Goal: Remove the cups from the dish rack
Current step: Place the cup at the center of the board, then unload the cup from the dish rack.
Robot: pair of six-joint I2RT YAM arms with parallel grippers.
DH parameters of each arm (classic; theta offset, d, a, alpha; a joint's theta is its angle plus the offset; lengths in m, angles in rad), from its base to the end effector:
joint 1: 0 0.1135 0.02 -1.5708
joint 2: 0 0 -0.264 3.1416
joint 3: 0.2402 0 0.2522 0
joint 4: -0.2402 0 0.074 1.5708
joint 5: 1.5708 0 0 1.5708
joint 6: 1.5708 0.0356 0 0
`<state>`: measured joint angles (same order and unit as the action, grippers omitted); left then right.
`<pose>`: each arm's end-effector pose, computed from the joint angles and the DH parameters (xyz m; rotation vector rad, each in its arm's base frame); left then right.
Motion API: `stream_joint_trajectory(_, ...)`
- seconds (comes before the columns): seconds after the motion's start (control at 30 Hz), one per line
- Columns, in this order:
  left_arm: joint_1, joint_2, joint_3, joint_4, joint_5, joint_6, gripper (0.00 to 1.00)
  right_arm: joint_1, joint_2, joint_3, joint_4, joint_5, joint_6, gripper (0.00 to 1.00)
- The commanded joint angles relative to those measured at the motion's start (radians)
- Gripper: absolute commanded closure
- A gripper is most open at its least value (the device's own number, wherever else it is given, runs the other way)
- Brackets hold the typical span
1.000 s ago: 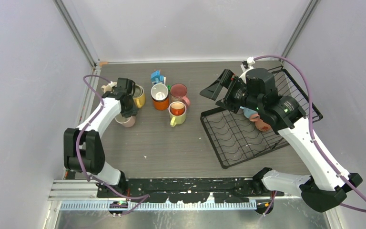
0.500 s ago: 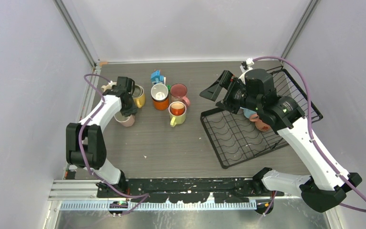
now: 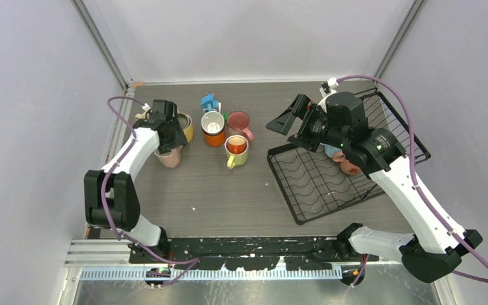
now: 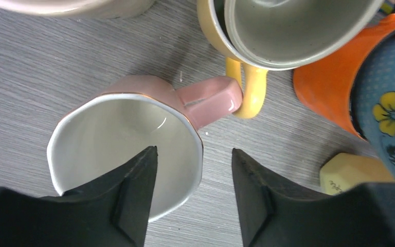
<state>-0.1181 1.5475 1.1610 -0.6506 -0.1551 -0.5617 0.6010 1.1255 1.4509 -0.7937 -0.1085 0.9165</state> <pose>0.3173 -0.0321 0.2467 -0.6229 2.5126 -0.0463 0.1767 0.1258 0.4375 0.2738 2.1899 1.0200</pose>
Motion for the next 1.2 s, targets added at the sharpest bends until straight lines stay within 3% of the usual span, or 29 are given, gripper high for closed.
stream_joint_trajectory(0.0,0.006,-0.092,0.032,0.030,0.040,0.028,0.40,0.004,-0.007,0.004,0.031,0.019,-0.024,0.00)
stream_joint_trajectory(0.3,0.005,-0.229,0.004,0.022,0.133,0.048,0.18,0.005,-0.006,0.007,0.017,0.029,-0.033,0.00)
stream_joint_trajectory(0.43,0.005,-0.320,-0.029,0.041,0.210,0.067,0.01,0.005,-0.013,0.022,-0.015,0.056,-0.053,0.00)
stream_joint_trajectory(0.6,-0.058,-0.437,-0.037,0.068,0.271,0.091,0.00,0.004,-0.032,0.054,-0.043,0.098,-0.079,0.00)
stream_joint_trajectory(0.8,-0.273,-0.529,-0.101,0.282,0.270,0.155,0.00,0.005,-0.051,0.088,-0.062,0.151,-0.090,0.00)
stream_joint_trajectory(1.17,-0.605,-0.392,-0.111,0.607,0.243,0.252,0.00,0.004,-0.101,0.148,-0.124,0.209,-0.099,0.00)
